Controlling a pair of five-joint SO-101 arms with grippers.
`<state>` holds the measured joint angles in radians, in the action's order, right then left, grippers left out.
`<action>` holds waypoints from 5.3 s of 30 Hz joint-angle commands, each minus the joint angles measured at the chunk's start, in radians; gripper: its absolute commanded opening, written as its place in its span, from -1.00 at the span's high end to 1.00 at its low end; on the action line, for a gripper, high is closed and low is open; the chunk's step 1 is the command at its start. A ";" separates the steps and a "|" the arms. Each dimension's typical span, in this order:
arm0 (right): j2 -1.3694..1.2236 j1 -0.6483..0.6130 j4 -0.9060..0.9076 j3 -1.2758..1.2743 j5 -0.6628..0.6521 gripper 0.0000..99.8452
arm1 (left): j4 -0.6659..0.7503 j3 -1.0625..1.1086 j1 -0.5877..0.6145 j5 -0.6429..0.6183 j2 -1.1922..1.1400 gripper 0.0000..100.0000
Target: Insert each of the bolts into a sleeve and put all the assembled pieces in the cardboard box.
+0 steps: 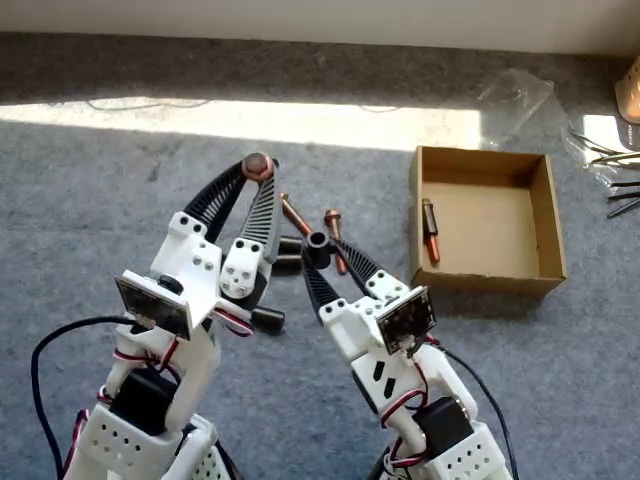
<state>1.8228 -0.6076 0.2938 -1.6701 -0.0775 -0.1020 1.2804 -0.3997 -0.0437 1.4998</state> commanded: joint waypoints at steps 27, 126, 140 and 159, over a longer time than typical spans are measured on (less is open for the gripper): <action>0.005 -0.004 0.030 -0.113 -0.017 0.99 | -0.238 -0.166 -0.082 -0.161 0.010 0.99; 0.004 -0.038 0.031 -0.111 -0.020 0.99 | -0.397 -0.056 -0.001 -0.227 -0.191 0.99; 0.004 -0.038 0.031 -0.111 -0.020 0.99 | -0.396 -0.058 0.001 -0.226 -0.191 0.98; 0.007 -0.038 0.031 -0.110 -0.021 0.99 | -0.397 -0.058 -0.001 -0.226 -0.191 0.47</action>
<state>1.8213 -0.6383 0.3261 -1.6701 -0.0898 -0.5025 1.2359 -0.4150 -0.2693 1.3111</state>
